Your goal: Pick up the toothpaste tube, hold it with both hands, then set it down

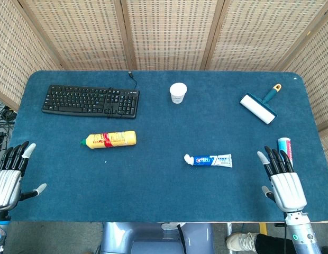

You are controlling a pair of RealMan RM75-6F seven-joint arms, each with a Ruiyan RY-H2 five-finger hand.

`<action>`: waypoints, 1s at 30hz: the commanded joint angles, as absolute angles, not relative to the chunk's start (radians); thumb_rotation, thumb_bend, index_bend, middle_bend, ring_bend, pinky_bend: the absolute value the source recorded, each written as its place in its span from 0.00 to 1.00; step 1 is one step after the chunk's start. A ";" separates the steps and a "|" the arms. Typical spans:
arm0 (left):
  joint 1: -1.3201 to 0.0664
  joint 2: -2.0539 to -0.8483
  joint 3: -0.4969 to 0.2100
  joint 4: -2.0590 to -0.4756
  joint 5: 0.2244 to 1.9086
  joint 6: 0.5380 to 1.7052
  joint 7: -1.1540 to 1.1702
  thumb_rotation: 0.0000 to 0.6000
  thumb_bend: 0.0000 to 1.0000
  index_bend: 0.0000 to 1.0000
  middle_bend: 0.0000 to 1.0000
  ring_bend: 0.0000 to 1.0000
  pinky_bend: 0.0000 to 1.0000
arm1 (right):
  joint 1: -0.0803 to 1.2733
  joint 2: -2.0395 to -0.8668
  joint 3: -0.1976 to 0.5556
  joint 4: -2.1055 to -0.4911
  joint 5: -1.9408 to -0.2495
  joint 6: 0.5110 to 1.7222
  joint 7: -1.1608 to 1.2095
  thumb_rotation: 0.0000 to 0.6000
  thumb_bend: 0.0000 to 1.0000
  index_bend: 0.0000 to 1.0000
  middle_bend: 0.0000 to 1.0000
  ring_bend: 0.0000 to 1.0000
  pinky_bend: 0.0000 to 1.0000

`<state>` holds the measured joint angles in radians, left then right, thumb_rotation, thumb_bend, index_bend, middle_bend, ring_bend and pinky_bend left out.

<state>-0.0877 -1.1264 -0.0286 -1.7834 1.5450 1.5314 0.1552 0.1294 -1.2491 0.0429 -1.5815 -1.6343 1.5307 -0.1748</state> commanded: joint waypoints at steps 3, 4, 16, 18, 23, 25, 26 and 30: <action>-0.088 -1.128 -0.029 -1.782 1.542 1.527 0.157 1.00 0.00 0.00 0.00 0.00 0.00 | 0.132 -1.252 0.043 -1.580 -1.634 1.525 -0.179 1.00 0.00 0.00 0.00 0.00 0.00; -0.089 -1.129 -0.030 -1.782 1.540 1.526 0.158 1.00 0.00 0.00 0.00 0.00 0.00 | 0.133 -1.253 0.042 -1.580 -1.634 1.522 -0.181 1.00 0.00 0.00 0.00 0.00 0.00; -0.102 -1.143 -0.047 -1.771 1.514 1.506 0.162 1.00 0.00 0.00 0.00 0.00 0.00 | 0.330 -1.238 0.101 -1.644 -1.566 1.207 -0.176 1.00 0.00 0.16 0.22 0.12 0.09; -0.109 -1.151 -0.049 -1.763 1.511 1.496 0.165 1.00 0.00 0.00 0.00 0.00 0.00 | 0.387 -1.251 0.133 -1.648 -1.503 1.111 -0.196 1.00 0.00 0.24 0.30 0.21 0.23; -0.126 -1.168 -0.056 -1.741 1.476 1.454 0.168 1.00 0.00 0.00 0.00 0.00 0.00 | 0.488 -1.351 0.198 -1.602 -1.360 0.980 -0.262 1.00 0.05 0.34 0.41 0.32 0.38; -0.132 -1.171 -0.060 -1.735 1.463 1.440 0.170 1.00 0.00 0.00 0.00 0.00 0.00 | 0.509 -1.396 0.213 -1.582 -1.315 0.968 -0.288 1.00 0.07 0.34 0.42 0.34 0.40; -0.136 -1.173 -0.062 -1.732 1.455 1.433 0.169 1.00 0.00 0.00 0.00 0.00 0.00 | 0.523 -1.429 0.220 -1.566 -1.287 0.960 -0.308 1.00 0.09 0.35 0.42 0.34 0.40; -0.144 -1.176 -0.068 -1.723 1.434 1.415 0.165 1.00 0.00 0.00 0.00 0.00 0.00 | 0.557 -1.498 0.225 -1.519 -1.221 0.944 -0.380 1.00 0.16 0.38 0.44 0.36 0.41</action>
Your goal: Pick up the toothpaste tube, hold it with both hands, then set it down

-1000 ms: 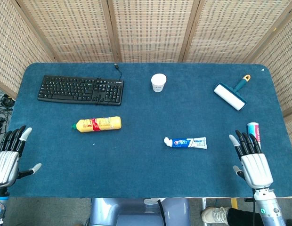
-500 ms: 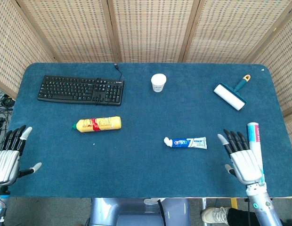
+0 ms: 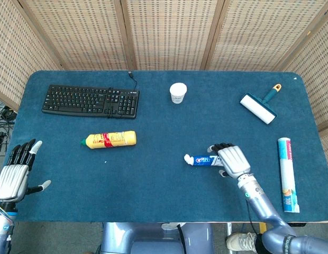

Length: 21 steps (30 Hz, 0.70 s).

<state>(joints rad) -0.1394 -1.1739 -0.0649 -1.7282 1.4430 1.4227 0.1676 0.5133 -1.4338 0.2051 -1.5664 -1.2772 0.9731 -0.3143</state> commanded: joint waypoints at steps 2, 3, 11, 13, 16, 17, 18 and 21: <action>-0.146 -1.176 -0.071 -1.720 1.423 1.407 0.160 1.00 0.00 0.00 0.00 0.00 0.00 | 0.570 -1.526 0.225 -1.496 -1.194 0.944 -0.413 1.00 0.20 0.39 0.45 0.36 0.41; -0.148 -1.176 -0.072 -1.717 1.418 1.403 0.157 1.00 0.00 0.00 0.00 0.00 0.00 | 0.576 -1.541 0.224 -1.484 -1.177 0.945 -0.429 1.00 0.22 0.39 0.45 0.36 0.42; -0.153 -1.173 -0.076 -1.713 1.407 1.393 0.144 1.00 0.00 0.00 0.00 0.00 0.00 | 0.602 -1.594 0.213 -1.445 -1.104 0.937 -0.485 1.00 0.27 0.39 0.45 0.37 0.42; -0.153 -1.172 -0.075 -1.713 1.407 1.393 0.141 1.00 0.00 0.00 0.00 0.00 0.00 | 0.606 -1.602 0.210 -1.432 -1.093 0.938 -0.492 1.00 0.28 0.40 0.45 0.37 0.42; -0.154 -1.171 -0.073 -1.714 1.408 1.393 0.138 1.00 0.00 0.00 0.00 0.00 0.00 | 0.610 -1.606 0.208 -1.420 -1.073 0.935 -0.493 1.00 0.30 0.40 0.45 0.37 0.42; -0.154 -1.170 -0.072 -1.714 1.409 1.393 0.138 1.00 0.00 0.00 0.00 0.00 0.00 | 0.612 -1.606 0.206 -1.414 -1.067 0.933 -0.495 1.00 0.31 0.41 0.46 0.37 0.42; -0.154 -1.170 -0.072 -1.714 1.409 1.394 0.138 1.00 0.00 0.00 0.00 0.00 0.00 | 0.613 -1.606 0.204 -1.411 -1.063 0.932 -0.496 1.00 0.32 0.42 0.46 0.38 0.43; -0.154 -1.171 -0.071 -1.715 1.411 1.395 0.139 1.00 0.00 0.00 0.00 0.00 0.00 | 0.615 -1.606 0.200 -1.406 -1.054 0.929 -0.490 1.00 0.33 0.43 0.47 0.38 0.43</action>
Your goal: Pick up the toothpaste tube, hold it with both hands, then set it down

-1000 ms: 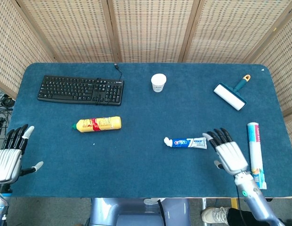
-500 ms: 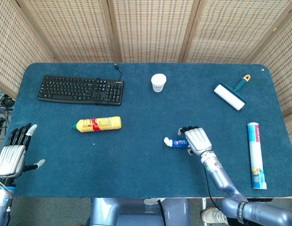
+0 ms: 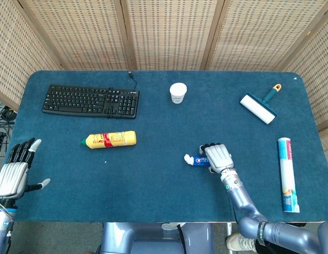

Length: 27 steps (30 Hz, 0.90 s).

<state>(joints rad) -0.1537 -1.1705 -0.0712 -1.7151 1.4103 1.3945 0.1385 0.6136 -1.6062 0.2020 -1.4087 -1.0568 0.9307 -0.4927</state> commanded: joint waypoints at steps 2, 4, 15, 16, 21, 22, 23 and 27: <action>-0.154 -1.171 -0.070 -1.716 1.411 1.394 0.140 1.00 0.00 0.00 0.00 0.00 0.00 | 0.617 -1.607 0.196 -1.400 -1.051 0.928 -0.487 1.00 0.34 0.43 0.47 0.38 0.43; -0.155 -1.172 -0.069 -1.716 1.409 1.393 0.140 1.00 0.00 0.00 0.00 0.00 0.00 | 0.618 -1.607 0.192 -1.395 -1.048 0.926 -0.485 1.00 0.35 0.43 0.47 0.39 0.43; -0.159 -1.176 -0.070 -1.713 1.400 1.386 0.146 1.00 0.00 0.00 0.00 0.00 0.00 | 0.621 -1.600 0.177 -1.359 -1.044 0.909 -0.441 1.00 0.40 0.47 0.51 0.43 0.44; -0.160 -1.175 -0.070 -1.713 1.398 1.386 0.147 1.00 0.00 0.00 0.00 0.00 0.00 | 0.622 -1.600 0.176 -1.355 -1.046 0.909 -0.437 1.00 0.41 0.49 0.52 0.44 0.45; -0.159 -1.177 -0.069 -1.714 1.397 1.387 0.149 1.00 0.00 0.00 0.00 0.00 0.00 | 0.621 -1.604 0.170 -1.341 -1.075 0.918 -0.398 1.00 0.53 0.59 0.61 0.53 0.55; -0.160 -1.177 -0.069 -1.714 1.396 1.386 0.150 1.00 0.00 0.00 0.00 0.00 0.00 | 0.620 -1.605 0.170 -1.340 -1.083 0.921 -0.387 1.00 0.54 0.61 0.62 0.54 0.56; -0.161 -1.178 -0.069 -1.714 1.395 1.384 0.151 1.00 0.00 0.00 0.00 0.00 0.00 | 0.618 -1.606 0.169 -1.339 -1.093 0.925 -0.372 1.00 0.55 0.62 0.64 0.56 0.58; -0.163 -1.181 -0.068 -1.711 1.391 1.379 0.155 1.00 0.00 0.00 0.00 0.00 0.00 | 0.615 -1.599 0.168 -1.345 -1.125 0.936 -0.331 1.00 0.60 0.66 0.67 0.59 0.62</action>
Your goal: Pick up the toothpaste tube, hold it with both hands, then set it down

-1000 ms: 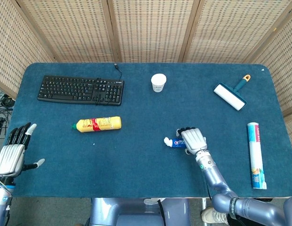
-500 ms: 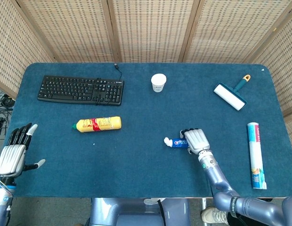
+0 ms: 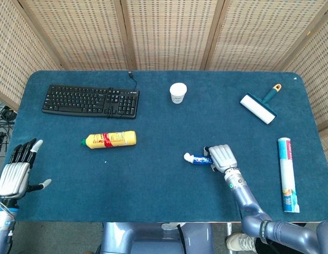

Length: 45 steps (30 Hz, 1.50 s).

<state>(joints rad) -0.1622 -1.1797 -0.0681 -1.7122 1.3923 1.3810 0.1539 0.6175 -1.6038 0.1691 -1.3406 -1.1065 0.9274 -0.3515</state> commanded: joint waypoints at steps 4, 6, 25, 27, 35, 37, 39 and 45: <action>-0.168 -1.183 -0.071 -1.708 1.383 1.372 0.153 1.00 0.00 0.00 0.00 0.00 0.00 | 0.621 -1.579 0.173 -1.382 -1.151 0.944 -0.314 1.00 0.61 0.68 0.68 0.61 0.63; -0.174 -1.184 -0.076 -1.707 1.380 1.365 0.147 1.00 0.00 0.00 0.00 0.00 0.00 | 0.629 -1.567 0.179 -1.407 -1.157 0.946 -0.319 1.00 0.63 0.69 0.69 0.62 0.64; -0.387 -1.297 -0.266 -1.712 1.384 1.243 -0.179 0.37 0.00 0.00 0.00 0.00 0.00 | 0.877 -1.582 0.367 -1.614 -0.839 0.923 -0.654 1.00 0.65 0.72 0.71 0.64 0.65; -0.419 -1.315 -0.292 -1.710 1.359 1.210 -0.208 0.33 0.00 0.00 0.00 0.00 0.00 | 0.907 -1.596 0.383 -1.620 -0.786 0.933 -0.686 1.00 0.65 0.72 0.71 0.64 0.65; -0.554 -1.461 -0.368 -1.639 1.290 1.127 -0.270 0.31 0.00 0.00 0.00 0.00 0.00 | 1.048 -1.676 0.428 -1.572 -0.610 0.972 -0.801 1.00 0.65 0.72 0.71 0.64 0.65; -0.584 -1.508 -0.381 -1.612 1.281 1.122 -0.282 0.31 0.00 0.00 0.00 0.00 0.00 | 1.078 -1.692 0.435 -1.556 -0.571 0.975 -0.817 1.00 0.65 0.72 0.72 0.64 0.65; -0.612 -1.554 -0.394 -1.579 1.274 1.120 -0.292 0.31 0.00 0.00 0.00 0.00 0.00 | 1.103 -1.708 0.437 -1.536 -0.550 0.985 -0.831 1.00 0.65 0.72 0.72 0.64 0.65; -0.677 -1.664 -0.414 -1.484 1.265 1.120 -0.315 0.30 0.00 0.00 0.00 0.00 0.00 | 1.155 -1.752 0.444 -1.489 -0.500 1.013 -0.846 1.00 0.65 0.72 0.72 0.64 0.66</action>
